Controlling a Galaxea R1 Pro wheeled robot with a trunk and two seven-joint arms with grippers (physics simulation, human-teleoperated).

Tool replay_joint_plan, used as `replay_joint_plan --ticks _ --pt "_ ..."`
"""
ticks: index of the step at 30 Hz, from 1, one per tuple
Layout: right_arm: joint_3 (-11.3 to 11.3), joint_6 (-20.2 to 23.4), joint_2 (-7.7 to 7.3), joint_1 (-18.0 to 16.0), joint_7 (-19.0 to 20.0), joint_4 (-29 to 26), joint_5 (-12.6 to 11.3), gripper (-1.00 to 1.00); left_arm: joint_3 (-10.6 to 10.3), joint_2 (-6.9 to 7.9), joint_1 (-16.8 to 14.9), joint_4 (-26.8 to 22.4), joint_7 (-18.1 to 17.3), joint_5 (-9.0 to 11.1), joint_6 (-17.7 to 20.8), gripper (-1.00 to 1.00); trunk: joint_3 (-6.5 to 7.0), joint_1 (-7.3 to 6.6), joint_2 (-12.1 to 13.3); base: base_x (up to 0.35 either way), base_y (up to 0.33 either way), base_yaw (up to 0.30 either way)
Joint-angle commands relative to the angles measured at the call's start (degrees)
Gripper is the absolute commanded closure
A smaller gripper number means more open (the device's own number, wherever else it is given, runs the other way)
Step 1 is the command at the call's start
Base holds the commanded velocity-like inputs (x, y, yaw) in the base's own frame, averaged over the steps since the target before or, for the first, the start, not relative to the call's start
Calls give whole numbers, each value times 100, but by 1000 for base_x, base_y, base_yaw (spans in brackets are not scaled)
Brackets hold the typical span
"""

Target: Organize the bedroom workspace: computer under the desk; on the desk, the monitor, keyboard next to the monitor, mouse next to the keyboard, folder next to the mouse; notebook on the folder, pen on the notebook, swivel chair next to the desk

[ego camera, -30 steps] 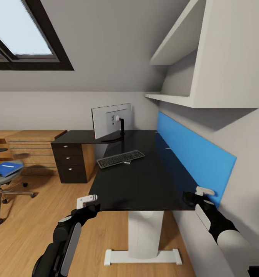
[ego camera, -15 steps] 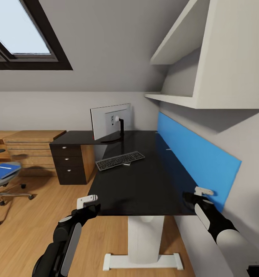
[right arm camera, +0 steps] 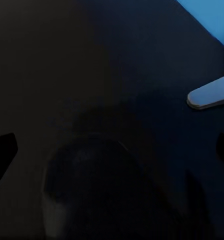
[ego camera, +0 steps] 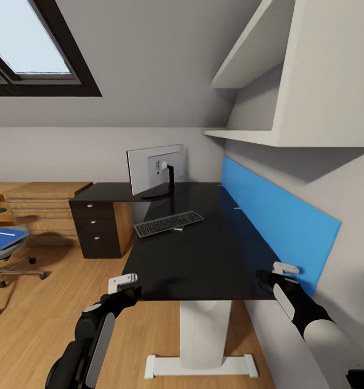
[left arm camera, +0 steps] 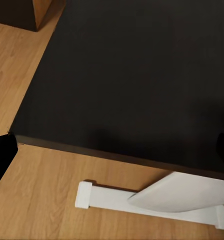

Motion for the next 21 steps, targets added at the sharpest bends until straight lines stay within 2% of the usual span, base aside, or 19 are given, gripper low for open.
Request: replay_joint_plan --ticks 1,17,21 --pt "14 51 -1 -4 -31 -12 -43 -100 4 -4 -4 -6 40 61 24 -100 -25 22 -45 0 0 0" --pt "14 65 0 -5 -31 -12 -43 -100 4 -4 -4 -6 40 61 24 -100 -312 374 -687 0 0 0" --pt "14 66 0 -5 -31 -8 -43 -100 4 -4 -4 -6 40 61 24 -100 -312 374 -687 0 0 0"
